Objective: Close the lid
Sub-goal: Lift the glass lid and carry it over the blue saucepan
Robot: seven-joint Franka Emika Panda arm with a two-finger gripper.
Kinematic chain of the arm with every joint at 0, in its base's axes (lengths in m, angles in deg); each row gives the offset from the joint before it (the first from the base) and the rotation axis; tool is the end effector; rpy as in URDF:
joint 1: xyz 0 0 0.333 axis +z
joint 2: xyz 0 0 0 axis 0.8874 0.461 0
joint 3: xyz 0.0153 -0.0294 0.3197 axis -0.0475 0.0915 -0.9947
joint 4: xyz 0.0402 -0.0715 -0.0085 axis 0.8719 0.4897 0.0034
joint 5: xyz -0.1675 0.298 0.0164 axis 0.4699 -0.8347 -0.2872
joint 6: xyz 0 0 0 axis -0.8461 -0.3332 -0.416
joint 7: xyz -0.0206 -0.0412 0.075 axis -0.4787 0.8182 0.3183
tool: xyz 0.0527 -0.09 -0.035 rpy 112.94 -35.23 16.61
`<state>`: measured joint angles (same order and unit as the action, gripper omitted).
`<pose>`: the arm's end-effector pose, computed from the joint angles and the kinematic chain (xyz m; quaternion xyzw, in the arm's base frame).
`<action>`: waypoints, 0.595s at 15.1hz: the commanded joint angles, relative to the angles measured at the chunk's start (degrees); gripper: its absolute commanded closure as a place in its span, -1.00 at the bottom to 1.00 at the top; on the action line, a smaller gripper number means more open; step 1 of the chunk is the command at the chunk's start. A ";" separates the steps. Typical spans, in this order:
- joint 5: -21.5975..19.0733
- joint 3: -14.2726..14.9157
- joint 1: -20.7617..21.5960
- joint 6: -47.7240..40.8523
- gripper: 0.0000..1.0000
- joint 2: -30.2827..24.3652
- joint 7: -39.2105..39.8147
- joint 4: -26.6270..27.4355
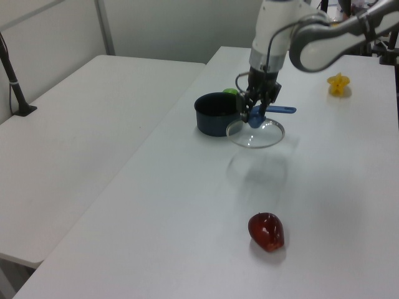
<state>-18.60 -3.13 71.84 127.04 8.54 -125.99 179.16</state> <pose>0.5870 0.1399 0.4703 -0.9610 0.2572 -0.1010 0.0116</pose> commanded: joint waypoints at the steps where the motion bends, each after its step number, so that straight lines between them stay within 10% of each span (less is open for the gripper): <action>1: -2.99 0.26 -1.55 -3.41 0.31 0.04 2.71 -4.39; 9: -2.82 0.35 -7.97 -3.50 0.31 7.94 2.80 -15.02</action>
<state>-20.66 -2.83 65.57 125.42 11.50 -124.79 170.32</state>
